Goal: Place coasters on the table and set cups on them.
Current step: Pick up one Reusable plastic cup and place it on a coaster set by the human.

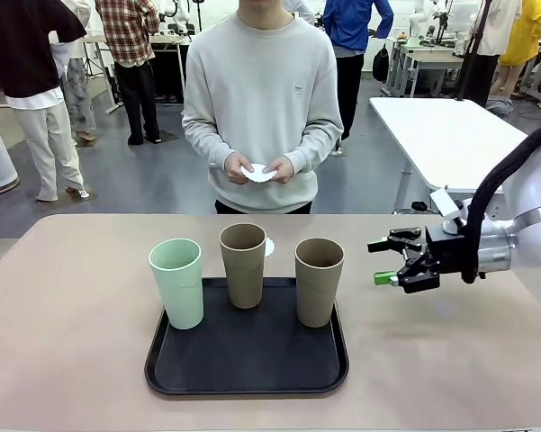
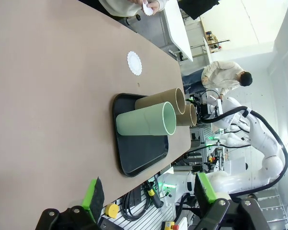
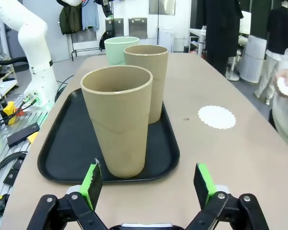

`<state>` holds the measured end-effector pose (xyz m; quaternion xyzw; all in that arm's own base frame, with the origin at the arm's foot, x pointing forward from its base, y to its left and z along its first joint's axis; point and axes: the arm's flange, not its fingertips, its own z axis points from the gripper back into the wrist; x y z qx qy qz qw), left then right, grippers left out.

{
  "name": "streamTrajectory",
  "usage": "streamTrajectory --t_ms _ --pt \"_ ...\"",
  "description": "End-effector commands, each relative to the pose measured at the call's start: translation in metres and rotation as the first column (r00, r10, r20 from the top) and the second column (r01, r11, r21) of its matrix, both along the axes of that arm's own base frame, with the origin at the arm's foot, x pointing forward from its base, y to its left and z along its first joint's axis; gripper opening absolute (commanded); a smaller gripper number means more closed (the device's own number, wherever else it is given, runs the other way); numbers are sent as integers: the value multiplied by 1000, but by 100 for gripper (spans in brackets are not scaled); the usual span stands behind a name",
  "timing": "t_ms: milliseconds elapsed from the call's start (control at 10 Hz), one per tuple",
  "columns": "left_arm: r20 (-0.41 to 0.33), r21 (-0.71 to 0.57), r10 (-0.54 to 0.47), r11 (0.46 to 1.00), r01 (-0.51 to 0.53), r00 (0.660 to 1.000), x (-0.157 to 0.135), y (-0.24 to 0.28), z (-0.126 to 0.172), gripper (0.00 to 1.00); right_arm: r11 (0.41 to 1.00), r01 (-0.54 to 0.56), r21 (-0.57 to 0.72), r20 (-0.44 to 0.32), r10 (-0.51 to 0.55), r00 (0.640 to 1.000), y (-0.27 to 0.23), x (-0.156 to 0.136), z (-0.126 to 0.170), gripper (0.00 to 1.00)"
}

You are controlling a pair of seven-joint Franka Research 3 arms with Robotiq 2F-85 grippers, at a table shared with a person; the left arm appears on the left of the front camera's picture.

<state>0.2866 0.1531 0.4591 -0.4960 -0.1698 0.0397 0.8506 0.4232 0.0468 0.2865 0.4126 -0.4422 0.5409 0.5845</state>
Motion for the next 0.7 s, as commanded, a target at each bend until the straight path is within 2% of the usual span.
streamTrajectory --t_ms 0,100,600 --pt "16 -10 -5 1000 6 1000 -1 2 -1 100 1000 -4 -12 -57 4 998 17 10 -8 100" --pt "16 -10 -5 1000 6 1000 -1 2 -1 100 1000 -27 -15 -83 26 996 26 9 -11 100" --pt "16 -10 -5 1000 6 1000 -1 2 -1 100 997 -75 -14 -115 73 991 58 9 -18 100"
